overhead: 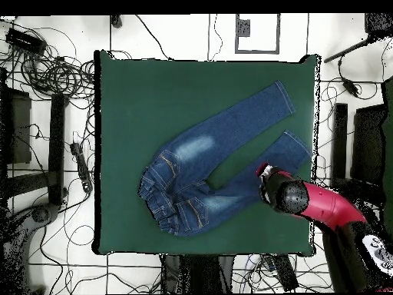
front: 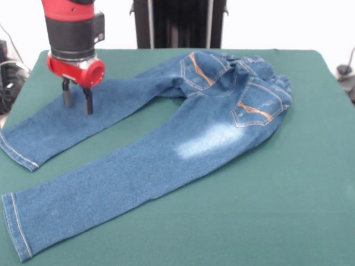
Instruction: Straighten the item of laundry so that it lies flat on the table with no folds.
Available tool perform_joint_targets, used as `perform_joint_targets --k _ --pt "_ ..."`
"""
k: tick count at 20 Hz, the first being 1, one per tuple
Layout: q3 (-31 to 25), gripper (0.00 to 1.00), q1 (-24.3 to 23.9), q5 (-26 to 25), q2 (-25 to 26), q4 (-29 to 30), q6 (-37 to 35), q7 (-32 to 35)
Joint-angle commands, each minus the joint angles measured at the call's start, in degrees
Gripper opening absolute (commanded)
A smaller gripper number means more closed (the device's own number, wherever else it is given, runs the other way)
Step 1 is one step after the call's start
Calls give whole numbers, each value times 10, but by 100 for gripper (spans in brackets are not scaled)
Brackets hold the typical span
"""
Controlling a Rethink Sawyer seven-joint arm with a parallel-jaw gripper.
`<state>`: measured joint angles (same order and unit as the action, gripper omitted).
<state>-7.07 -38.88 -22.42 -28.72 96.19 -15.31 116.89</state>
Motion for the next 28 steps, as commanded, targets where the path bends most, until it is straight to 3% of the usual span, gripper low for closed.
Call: perform_joint_targets --k 1,6,15,16,28 --pt "-64 100 26 -25 72 -38 -32 -35" --pt "-59 100 30 -25 100 -63 -20 -29" --pt "-57 100 27 -18 105 -68 -14 -13" --pt "-60 0 22 -17 104 -64 -7 -10" --pt "-58 0 25 -14 69 -50 -56 -28"
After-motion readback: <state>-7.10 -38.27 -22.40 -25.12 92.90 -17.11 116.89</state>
